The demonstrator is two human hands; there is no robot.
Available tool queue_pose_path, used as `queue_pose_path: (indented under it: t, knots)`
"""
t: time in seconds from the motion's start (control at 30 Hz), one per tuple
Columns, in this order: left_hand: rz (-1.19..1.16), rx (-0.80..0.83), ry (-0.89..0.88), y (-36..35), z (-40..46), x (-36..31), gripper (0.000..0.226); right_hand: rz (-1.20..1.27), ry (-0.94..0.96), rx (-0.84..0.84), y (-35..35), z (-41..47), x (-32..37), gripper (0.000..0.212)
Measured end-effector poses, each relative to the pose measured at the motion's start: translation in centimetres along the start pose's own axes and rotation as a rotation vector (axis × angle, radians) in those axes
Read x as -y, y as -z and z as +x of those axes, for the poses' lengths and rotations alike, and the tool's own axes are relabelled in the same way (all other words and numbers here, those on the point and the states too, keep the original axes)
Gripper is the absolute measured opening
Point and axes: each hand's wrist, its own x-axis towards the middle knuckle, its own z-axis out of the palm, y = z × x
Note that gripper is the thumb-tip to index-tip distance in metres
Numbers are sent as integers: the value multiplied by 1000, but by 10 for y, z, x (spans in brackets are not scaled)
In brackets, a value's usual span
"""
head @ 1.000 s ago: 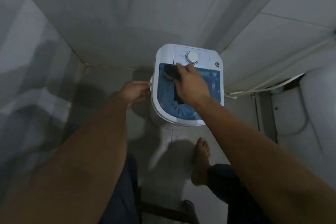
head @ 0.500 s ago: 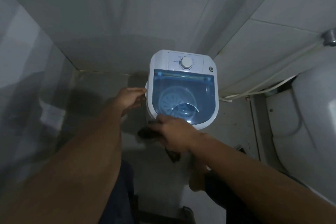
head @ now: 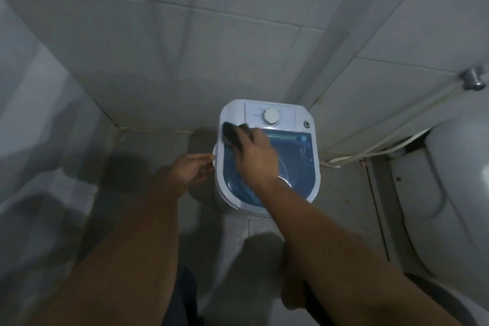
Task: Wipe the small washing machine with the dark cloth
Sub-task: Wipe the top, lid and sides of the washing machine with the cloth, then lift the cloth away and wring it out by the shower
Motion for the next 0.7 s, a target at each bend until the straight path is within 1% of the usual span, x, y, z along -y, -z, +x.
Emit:
queue_pose_path:
  t: [0.07, 0.1, 0.13, 0.17, 0.2, 0.23, 0.27, 0.33, 0.37, 0.43, 0.5, 0.53, 0.6, 0.63, 0.7]
  knots:
    - [-67, 50, 54, 5, -3, -1, 20, -34, 155, 36, -4, -16, 20, 52]
    - [-121, 82, 78, 9, -6, -2, 23, -48, 253, 111, -3, -24, 29, 53]
    - [-163, 95, 96, 13, -10, -3, 27, -73, 339, 220, 0, -33, 35, 53]
    - [-203, 77, 109, 19, -12, -3, 30, -100, 397, 326, 4, -42, 40, 54]
    - [-219, 25, 115, 23, -17, -7, 33, -102, 411, 388, 11, -50, 45, 55]
    - [-230, -33, 104, 26, -23, -11, 36, -47, 379, 404, 16, -58, 45, 55]
    - [-202, -83, 81, 28, -34, -16, 37, 68, 308, 388, 27, -66, 46, 54]
    - [-82, -96, 23, 22, -71, -29, 38, 320, 171, 345, 53, -80, 44, 47]
    - [-31, -56, 4, 16, -93, -34, 39, 430, 132, 313, 70, -86, 43, 44]
    - [34, 64, 10, 3, -140, -41, 47, 605, 64, 219, 105, -98, 43, 40]
    - [76, 187, 4, -10, -181, -47, 62, 737, -4, 131, 141, -110, 47, 46]
    - [94, 248, -12, -18, -200, -51, 65, 789, -28, 97, 161, -117, 50, 49]
    - [93, 330, -95, -31, -234, -61, 56, 884, -76, 76, 198, -129, 58, 52]
    - [70, 336, -150, -39, -252, -69, 50, 929, -106, 73, 214, -133, 61, 51]
    - [27, 307, -273, -50, -284, -88, 36, 1023, -147, 39, 247, -140, 67, 42]
